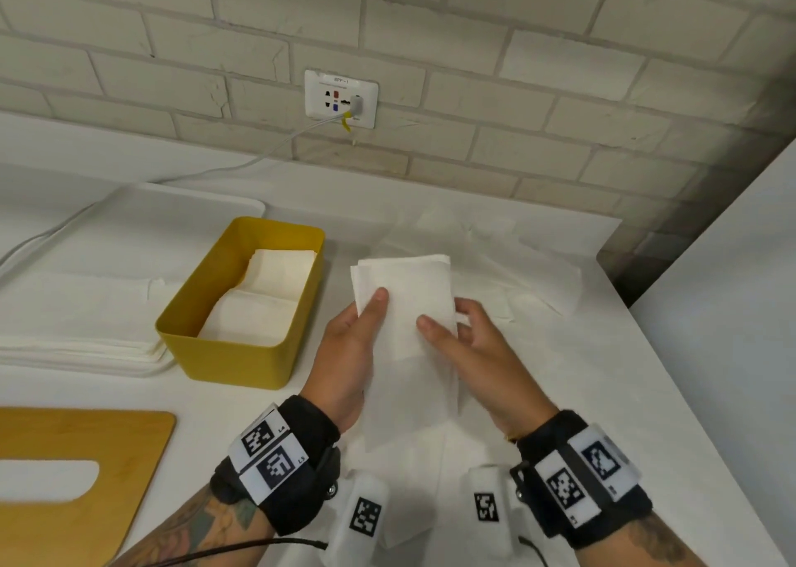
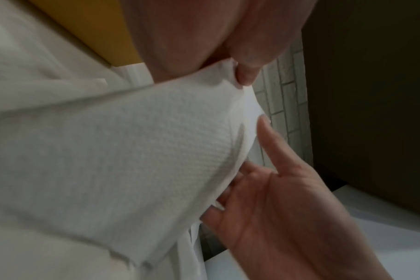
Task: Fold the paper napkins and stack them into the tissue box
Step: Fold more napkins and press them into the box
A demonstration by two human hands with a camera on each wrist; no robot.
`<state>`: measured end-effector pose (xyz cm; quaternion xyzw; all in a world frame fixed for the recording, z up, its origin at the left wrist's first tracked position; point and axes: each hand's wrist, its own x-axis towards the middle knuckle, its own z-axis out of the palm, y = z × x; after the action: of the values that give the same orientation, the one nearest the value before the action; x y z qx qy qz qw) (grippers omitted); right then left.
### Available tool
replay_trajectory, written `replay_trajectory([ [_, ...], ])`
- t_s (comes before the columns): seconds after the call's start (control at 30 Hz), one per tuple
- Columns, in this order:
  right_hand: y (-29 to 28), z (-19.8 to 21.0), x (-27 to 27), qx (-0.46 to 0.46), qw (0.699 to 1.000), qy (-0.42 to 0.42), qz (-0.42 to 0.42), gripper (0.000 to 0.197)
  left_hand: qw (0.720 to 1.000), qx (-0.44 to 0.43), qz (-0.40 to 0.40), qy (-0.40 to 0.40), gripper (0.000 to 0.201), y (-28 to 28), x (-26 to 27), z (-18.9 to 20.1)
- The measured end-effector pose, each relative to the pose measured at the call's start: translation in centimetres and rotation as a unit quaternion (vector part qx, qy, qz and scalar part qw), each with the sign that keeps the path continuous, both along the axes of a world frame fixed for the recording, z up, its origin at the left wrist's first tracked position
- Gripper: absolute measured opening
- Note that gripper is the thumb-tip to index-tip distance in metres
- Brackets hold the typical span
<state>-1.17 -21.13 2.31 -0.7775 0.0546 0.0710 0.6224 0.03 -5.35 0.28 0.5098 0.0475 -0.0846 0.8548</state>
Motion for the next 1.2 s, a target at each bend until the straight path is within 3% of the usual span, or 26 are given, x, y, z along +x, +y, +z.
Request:
replay_trajectory([
  [0.17, 1.4, -2.7, -1.0, 0.006, 1.000, -0.030, -0.001, 0.026, 0.999, 0.026, 0.039, -0.012, 0.024, -0.5, 0.4, -0.1],
  [0.3, 0.4, -3.0, -0.6, 0.016, 0.998, -0.044, -0.051, 0.012, 0.996, 0.084, -0.007, -0.025, 0.024, -0.1, 0.2, -1.0],
  [0.4, 0.4, -3.2, -1.0, 0.055, 0.996, -0.036, -0.064, 0.019, 0.993, 0.110, -0.041, -0.027, 0.022, -0.4, -0.5, -1.4],
  [0.6, -0.7, -4.5, -2.0, 0.033, 0.999, 0.030, 0.024, 0.035, 0.998, 0.061, -0.011, 0.004, 0.024, 0.3, -0.1, -1.1],
  [0.77, -1.8, -4.0, -2.0, 0.060, 0.996, 0.025, 0.067, 0.038, 0.994, 0.031, -0.101, 0.035, 0.029, 1.2, -0.1, -0.6],
  [0.87, -1.5, -3.8, -2.0, 0.092, 0.992, 0.034, 0.081, 0.045, 0.995, 0.028, -0.093, 0.031, 0.030, 1.2, 0.0, -0.9],
  [1.07, -2.1, -3.4, -2.6, -0.050, 0.980, 0.099, 0.165, 0.028, 1.000, 0.001, -0.020, 0.024, 0.027, 2.2, 1.1, -0.8],
  [1.2, -5.8, -1.2, 0.4, -0.137, 0.989, 0.031, 0.038, 0.024, 1.000, 0.001, -0.006, 0.023, 0.036, 2.9, 1.0, -1.2],
])
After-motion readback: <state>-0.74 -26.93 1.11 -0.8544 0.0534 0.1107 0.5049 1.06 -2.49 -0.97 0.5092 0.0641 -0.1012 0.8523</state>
